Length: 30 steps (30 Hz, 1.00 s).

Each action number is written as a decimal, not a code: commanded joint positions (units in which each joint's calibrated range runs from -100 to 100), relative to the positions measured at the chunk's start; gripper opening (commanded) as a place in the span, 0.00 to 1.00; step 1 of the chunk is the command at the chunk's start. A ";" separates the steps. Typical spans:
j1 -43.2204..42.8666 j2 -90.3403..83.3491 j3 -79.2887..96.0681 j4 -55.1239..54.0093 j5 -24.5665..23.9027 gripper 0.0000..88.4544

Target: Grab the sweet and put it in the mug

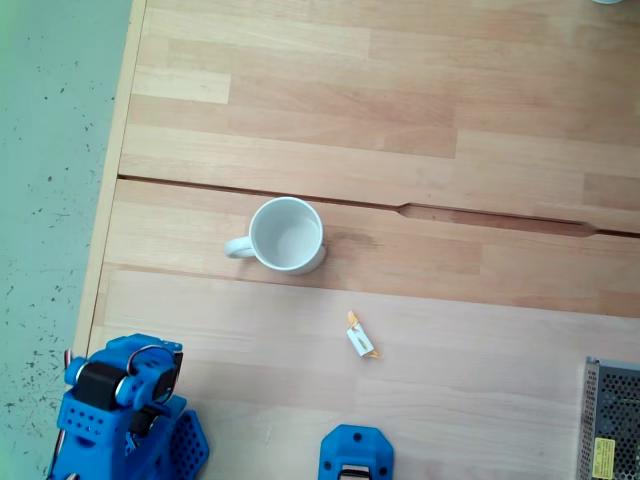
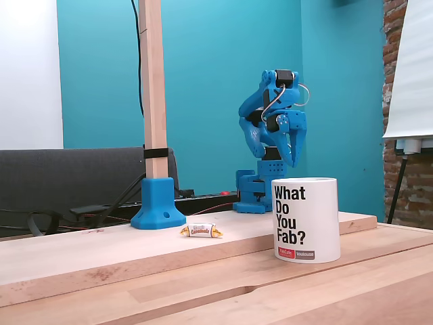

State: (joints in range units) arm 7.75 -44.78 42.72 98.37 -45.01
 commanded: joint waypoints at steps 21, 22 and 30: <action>24.05 15.95 -15.69 -10.79 3.57 0.00; 24.34 17.58 -15.60 -12.00 4.00 0.00; 30.66 26.62 -15.51 -16.76 5.08 0.00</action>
State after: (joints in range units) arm 35.30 -18.62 29.63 82.59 -40.17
